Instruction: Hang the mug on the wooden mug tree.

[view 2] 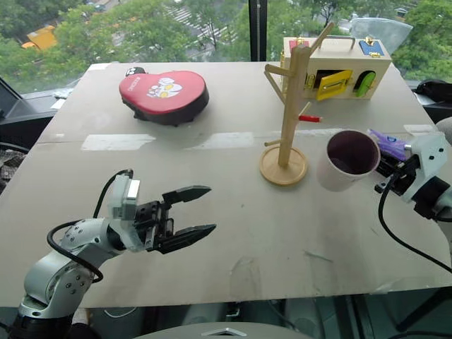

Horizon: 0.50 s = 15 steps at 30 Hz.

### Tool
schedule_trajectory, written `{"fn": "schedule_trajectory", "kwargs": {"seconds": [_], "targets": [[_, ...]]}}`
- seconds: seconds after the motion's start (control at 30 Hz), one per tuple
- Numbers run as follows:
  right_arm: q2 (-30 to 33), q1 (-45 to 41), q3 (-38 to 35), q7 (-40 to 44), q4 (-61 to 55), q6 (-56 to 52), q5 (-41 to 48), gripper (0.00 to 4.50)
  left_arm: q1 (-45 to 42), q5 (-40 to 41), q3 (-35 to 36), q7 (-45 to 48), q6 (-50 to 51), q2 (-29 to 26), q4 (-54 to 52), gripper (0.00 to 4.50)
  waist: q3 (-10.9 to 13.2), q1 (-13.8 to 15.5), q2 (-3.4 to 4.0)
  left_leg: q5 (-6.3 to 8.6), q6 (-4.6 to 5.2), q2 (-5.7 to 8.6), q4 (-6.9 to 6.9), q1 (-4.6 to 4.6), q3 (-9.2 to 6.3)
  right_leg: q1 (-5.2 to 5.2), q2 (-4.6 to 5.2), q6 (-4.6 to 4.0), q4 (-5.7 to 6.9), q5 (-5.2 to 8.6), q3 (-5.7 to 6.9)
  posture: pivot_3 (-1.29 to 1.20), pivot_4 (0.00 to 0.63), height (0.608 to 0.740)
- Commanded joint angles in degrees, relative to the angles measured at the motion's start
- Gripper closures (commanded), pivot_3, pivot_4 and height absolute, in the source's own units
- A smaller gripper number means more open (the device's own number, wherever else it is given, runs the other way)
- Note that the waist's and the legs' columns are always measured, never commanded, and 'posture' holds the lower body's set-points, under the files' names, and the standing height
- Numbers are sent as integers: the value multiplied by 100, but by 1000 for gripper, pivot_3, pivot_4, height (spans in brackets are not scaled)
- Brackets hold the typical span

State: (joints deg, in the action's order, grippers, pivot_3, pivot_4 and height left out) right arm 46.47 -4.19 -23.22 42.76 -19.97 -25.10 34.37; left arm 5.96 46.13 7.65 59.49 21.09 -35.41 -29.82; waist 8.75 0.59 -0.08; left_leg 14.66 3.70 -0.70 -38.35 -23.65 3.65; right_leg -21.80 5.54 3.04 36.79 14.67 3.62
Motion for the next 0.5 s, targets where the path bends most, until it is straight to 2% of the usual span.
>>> {"fn": "schedule_trajectory", "kwargs": {"seconds": [0.03,0.23,0.5], "targets": [[307,-399,61,65,-522,-318,238,4445,132,82,259,278,-359,97,94,81,0,10,-1,0,0,-1,0,1,0,0,5,-2,0,1,0,0,150,733],[563,-1480,653,-128,-370,-995,184,4445,624,217,567,373,-634,218,-171,81,10,15,-14,1,1,1,0,-6,-4,-3,36,-20,-3,10,8,0,150,733],[708,-2820,1852,397,829,-1061,-541,4445,1357,504,728,-274,-578,282,-1323,81,20,8,-31,3,5,9,-1,-13,-6,-1,51,-23,-14,11,13,0,150,733]]}}
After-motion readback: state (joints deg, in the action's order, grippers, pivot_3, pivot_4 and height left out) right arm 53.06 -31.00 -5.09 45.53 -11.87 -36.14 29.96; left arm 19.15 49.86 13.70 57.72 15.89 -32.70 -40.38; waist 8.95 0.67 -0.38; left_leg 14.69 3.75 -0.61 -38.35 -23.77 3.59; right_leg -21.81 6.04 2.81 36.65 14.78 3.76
